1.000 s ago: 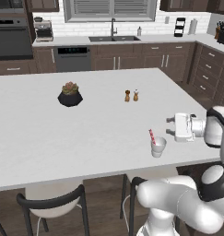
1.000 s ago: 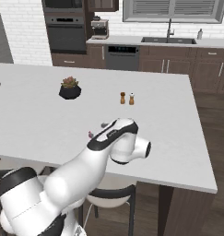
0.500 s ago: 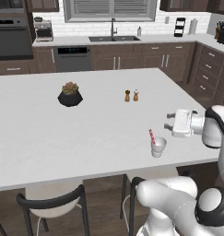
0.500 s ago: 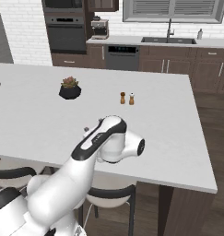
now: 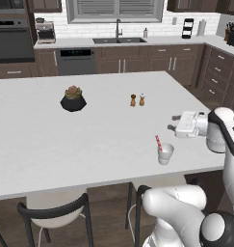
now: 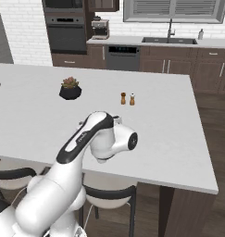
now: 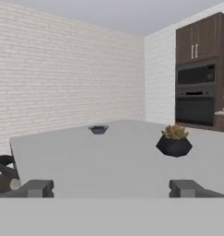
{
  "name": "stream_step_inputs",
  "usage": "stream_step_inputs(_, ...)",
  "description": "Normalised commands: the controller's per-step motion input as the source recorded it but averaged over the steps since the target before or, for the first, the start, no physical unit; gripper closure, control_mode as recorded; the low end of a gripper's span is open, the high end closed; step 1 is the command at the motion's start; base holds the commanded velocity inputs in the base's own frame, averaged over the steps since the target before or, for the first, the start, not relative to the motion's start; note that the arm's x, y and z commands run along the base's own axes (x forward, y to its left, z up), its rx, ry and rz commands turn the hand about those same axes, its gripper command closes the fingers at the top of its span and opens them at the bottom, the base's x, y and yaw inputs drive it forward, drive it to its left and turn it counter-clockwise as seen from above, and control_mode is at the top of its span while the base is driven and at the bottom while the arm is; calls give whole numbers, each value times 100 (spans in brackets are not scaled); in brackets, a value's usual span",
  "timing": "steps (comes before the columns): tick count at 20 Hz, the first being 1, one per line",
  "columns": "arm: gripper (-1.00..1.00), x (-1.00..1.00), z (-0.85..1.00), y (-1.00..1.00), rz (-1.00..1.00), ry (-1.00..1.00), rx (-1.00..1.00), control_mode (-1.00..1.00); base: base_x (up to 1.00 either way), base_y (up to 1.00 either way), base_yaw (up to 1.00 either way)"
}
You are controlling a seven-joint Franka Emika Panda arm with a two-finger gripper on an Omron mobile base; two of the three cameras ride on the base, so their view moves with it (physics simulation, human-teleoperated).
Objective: Take a straw from the drawer in front and place it inside the glass cup on the dining counter.
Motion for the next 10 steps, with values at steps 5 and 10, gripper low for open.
stream_step_inputs(5,-100,0,7,17,-4,11,-2,-100,0,0,0)
stream_step_inputs(10,-100,0,0,25,-3,11,-3,-100,0,0,0)
